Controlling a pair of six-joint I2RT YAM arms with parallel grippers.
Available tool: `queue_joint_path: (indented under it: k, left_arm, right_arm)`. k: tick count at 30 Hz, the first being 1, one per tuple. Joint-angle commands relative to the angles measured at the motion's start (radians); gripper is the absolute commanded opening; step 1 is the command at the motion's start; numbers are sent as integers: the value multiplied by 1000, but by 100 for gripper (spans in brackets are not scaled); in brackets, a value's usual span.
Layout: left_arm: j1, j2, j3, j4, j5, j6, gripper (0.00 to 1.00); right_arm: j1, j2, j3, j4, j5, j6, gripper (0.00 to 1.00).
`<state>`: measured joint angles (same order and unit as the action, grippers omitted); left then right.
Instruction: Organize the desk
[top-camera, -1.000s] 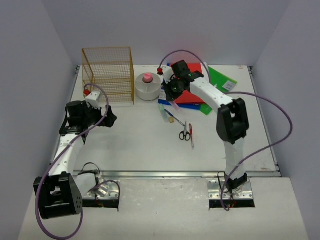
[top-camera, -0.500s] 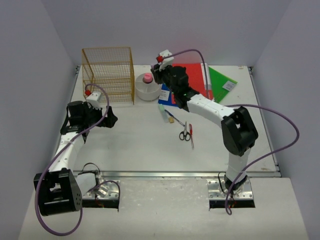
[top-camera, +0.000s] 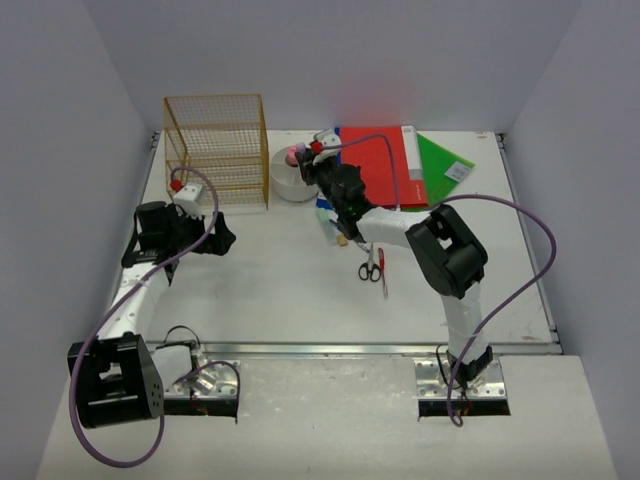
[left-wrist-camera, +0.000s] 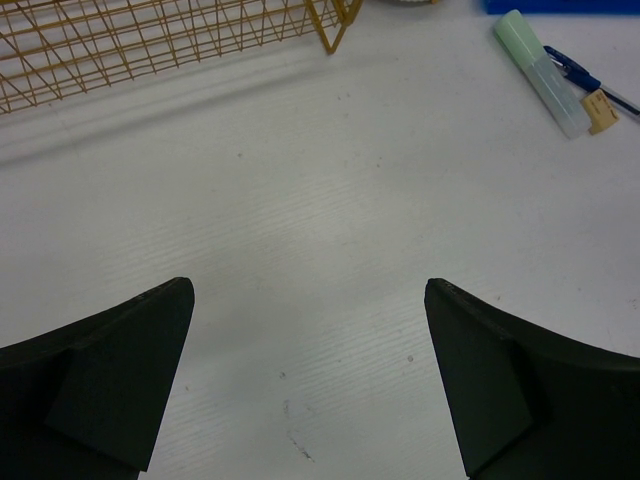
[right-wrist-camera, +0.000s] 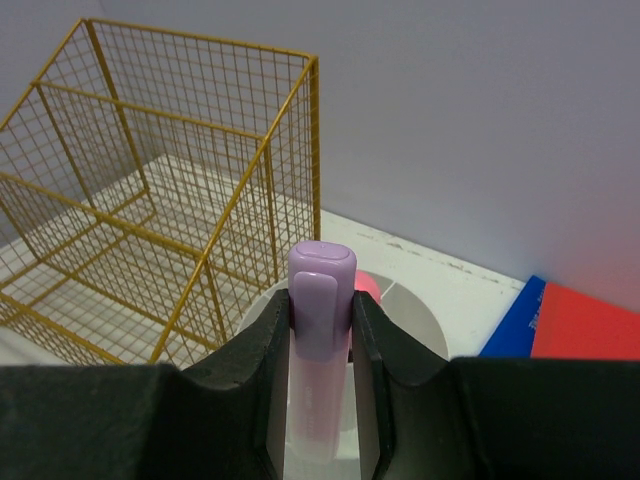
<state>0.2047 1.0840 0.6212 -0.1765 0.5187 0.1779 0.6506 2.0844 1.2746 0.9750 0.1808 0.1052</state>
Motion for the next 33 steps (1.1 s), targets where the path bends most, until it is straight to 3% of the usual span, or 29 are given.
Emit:
queue_joint_path:
  k: [1,9,13,14,20,24,27,30,33]
  left_arm:
    - [10,7,34,38,11,3,100]
    - [10,23,39,43,4,10,100]
    - [10,25,45,29,4,23,100]
    - [10,25,43,24,0,27,100]
    - [10,5,29,25,-5,29,100]
    - [12,7,20,39,7,16,100]
    - [12,5,22,39,14,6,100]
    - [12,-7,25,34,11,12,100]
    - [13,-24,19,32,7,16,100]
  right_arm:
    - [4,46,49,163,35,-12,0]
    - [4,132,85,219,29,-33,9]
    - [1,166,91,247,28,-58,21]
    - [1,154,71,250,25,-58,29]
    - [-8,-72,-97,85,-96,-46,44]
    - [-33,-251,-142,-229,-199,-12,57]
    - [-49,-311,-57,-652,-326,1,47]
    - [-49,-293,56,-1020,-391,56,46]
    - [-48,-317,-17,-1090,-341,111,46]
